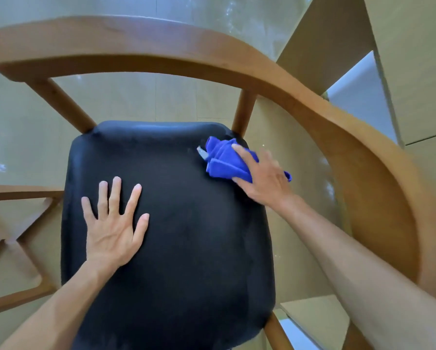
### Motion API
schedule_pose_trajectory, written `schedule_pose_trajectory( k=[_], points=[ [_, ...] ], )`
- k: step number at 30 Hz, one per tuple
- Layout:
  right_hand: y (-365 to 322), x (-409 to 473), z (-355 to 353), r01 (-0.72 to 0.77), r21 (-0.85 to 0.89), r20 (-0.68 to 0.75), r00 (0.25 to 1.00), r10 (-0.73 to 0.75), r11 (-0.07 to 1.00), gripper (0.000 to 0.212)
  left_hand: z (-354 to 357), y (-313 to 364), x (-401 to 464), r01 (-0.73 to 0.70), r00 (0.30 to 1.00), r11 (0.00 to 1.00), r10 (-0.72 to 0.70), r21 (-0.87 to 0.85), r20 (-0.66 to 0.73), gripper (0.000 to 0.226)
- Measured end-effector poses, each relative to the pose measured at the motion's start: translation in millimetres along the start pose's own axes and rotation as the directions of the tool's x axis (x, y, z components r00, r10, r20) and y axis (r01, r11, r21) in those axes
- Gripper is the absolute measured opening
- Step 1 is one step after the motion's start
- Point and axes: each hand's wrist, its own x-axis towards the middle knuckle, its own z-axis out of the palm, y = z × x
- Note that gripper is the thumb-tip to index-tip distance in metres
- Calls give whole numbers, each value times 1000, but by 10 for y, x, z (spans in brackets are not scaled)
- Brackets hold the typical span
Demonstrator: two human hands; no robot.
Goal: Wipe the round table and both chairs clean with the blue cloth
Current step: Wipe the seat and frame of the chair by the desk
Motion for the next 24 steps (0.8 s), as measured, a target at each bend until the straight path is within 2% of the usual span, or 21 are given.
schedule_pose_trajectory(
  k=[5, 9, 14, 16, 19, 21, 22, 24],
  points=[
    [142, 301, 281, -207, 100, 13, 978, 206, 973, 73, 114, 6, 9, 6, 1000, 1000, -5, 28, -26, 67],
    [145, 259, 380, -273, 106, -19, 961, 276, 956, 61, 121, -16, 42, 18, 999, 999, -17, 42, -34, 67],
    [-70, -620, 513, -369, 206, 6, 926, 376, 906, 48, 148, -19, -3, 16, 999, 1000, -16, 26, -30, 66],
    [-230, -1140, 562, -420, 172, 92, 907, 410, 891, 47, 137, -38, 15, 22, 1000, 1000, -21, 14, -23, 66],
    [-503, -1853, 576, -425, 39, 346, 855, 386, 905, 52, 107, -41, -8, 8, 1000, 1000, -8, -22, -2, 67],
    [-587, -2072, 514, -434, 31, 438, 816, 378, 901, 51, 103, -34, -53, -7, 1000, 1000, 7, -30, -1, 66],
    [-562, -2006, 452, -456, 52, 428, 814, 393, 888, 50, 107, -24, -62, -8, 1000, 999, 8, -32, -7, 66],
    [-428, -1547, 342, -546, 145, 284, 822, 494, 825, 48, 105, -17, -30, -4, 1000, 1000, 4, -24, -30, 66]
  ],
)
